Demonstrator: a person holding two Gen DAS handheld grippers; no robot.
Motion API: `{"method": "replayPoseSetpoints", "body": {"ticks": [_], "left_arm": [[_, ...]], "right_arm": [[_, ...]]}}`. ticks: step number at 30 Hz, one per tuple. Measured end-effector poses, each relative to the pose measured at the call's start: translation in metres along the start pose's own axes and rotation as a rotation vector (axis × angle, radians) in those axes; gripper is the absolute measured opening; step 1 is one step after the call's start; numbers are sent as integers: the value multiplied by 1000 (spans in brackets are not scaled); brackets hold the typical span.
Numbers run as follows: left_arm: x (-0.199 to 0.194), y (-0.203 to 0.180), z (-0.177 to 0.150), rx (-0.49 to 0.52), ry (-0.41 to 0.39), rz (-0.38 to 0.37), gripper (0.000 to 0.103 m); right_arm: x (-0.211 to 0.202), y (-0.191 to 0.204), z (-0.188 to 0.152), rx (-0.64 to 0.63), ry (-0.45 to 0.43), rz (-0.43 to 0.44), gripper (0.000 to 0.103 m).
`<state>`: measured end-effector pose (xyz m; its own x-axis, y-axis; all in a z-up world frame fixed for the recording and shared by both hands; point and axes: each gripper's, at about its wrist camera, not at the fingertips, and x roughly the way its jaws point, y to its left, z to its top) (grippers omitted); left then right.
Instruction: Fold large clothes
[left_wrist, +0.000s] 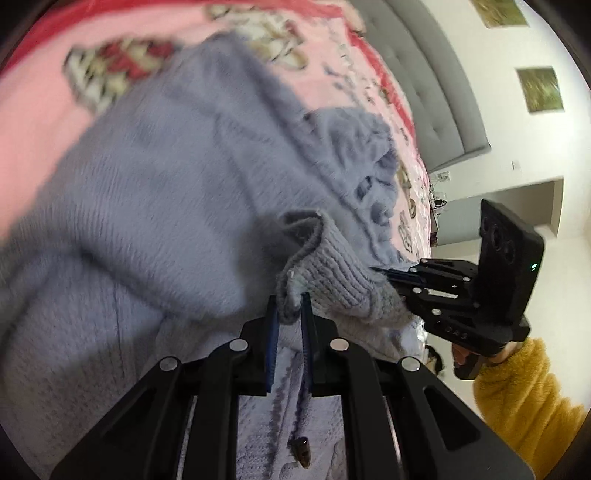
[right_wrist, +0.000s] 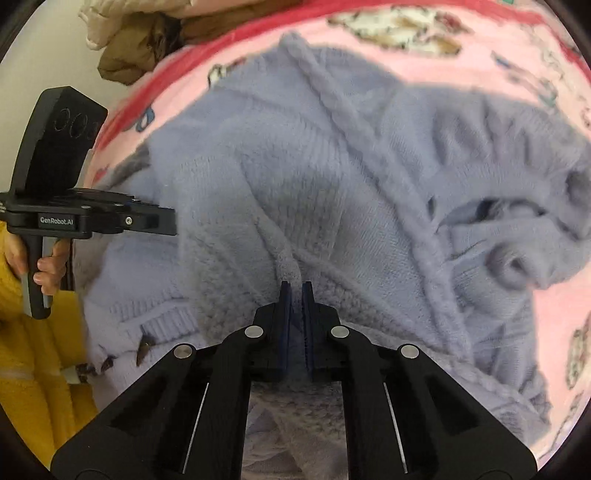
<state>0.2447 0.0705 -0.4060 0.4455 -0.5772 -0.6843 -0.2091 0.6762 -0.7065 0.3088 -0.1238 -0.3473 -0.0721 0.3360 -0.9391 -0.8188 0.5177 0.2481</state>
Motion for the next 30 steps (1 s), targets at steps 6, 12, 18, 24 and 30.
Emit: {"method": "replayPoseSetpoints", "body": {"ticks": [6,12,18,24,30], "left_arm": [[-22,-12,33,-11,-20,-7,11],[-24,5,38,-19,41,48,11],[-3,27,36,-16,98,122,11],[-26,-1,47,188,-22,123,42],[5,1,63,160,85,95,48]], "right_arm": [[-41,-9,30,26,-186,-149,6],[12,-31,48,71,-161,-190,5],[40,-28,36,157,-212,-228,7],[-29,7,-54,193,-422,-446,79],[-36,8,-169,292,-190,-694,81]]}}
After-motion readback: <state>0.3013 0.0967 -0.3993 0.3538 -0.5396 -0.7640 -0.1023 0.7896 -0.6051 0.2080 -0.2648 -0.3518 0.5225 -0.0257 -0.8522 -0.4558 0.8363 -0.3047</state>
